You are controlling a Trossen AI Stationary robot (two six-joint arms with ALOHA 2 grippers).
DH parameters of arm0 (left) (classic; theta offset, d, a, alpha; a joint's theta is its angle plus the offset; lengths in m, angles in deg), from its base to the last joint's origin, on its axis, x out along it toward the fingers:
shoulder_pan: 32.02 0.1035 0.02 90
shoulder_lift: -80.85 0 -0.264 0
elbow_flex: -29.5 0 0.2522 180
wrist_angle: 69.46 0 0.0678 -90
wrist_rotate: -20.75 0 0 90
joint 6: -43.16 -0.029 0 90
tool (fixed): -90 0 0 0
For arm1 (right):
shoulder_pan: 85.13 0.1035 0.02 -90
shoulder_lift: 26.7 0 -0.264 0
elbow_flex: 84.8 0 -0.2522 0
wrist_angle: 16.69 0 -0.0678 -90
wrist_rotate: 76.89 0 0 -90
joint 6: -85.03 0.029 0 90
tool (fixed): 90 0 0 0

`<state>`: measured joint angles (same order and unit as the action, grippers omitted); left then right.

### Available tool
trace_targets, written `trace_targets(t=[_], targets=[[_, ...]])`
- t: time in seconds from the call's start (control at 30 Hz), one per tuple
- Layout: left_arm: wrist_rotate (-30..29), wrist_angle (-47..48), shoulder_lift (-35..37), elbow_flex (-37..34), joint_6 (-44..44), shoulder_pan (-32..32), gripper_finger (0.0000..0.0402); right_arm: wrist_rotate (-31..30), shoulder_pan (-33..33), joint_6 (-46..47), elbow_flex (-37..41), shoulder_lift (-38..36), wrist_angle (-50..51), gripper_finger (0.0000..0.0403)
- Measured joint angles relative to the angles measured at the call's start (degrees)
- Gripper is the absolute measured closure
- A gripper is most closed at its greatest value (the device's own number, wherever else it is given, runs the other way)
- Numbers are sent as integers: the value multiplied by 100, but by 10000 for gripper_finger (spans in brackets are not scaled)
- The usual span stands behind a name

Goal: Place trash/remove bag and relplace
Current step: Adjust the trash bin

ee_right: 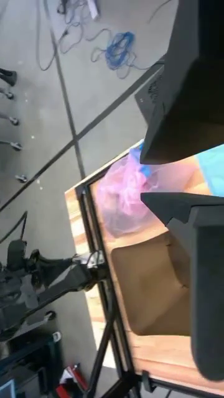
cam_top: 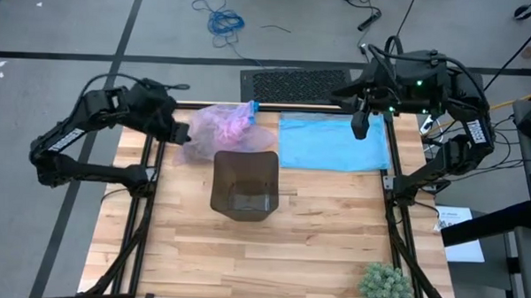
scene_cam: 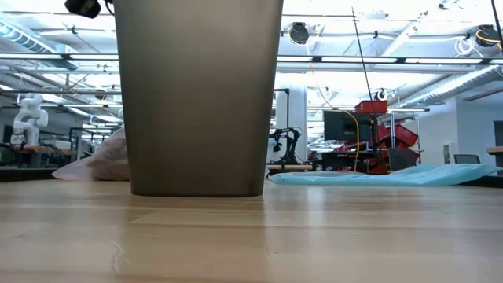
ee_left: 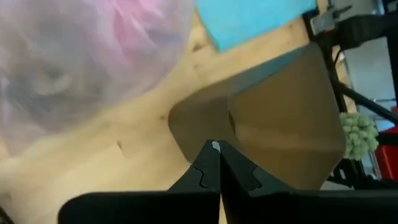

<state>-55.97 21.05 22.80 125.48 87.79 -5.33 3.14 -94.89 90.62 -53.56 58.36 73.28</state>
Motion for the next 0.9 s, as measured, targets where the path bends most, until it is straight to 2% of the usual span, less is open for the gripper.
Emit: trace_targets(t=[0.13,0.27,0.37,0.53,0.67,0.83,0.9], targets=[[2,-541,-234,-467,370,-367,402,279,-194,91,0,0,573,337],[-18,-1440,-595,-803,738,-833,402,265,-528,-19,0,17,1080,356],[-120,-2157,-974,-872,1066,-1093,402,299,-981,-74,0,53,1162,375],[-179,-3083,-1610,-857,1356,-1380,402,956,-1859,-273,125,142,1354,400],[-170,-3729,-2006,-843,1292,-1558,402,1552,-2409,-716,614,188,1374,400],[-220,-3774,-2062,-147,424,-1465,402,1597,-2782,-827,1466,201,1178,392],[-214,-3459,-2019,248,64,-1357,402,1617,-2807,-806,1703,201,1010,387]])
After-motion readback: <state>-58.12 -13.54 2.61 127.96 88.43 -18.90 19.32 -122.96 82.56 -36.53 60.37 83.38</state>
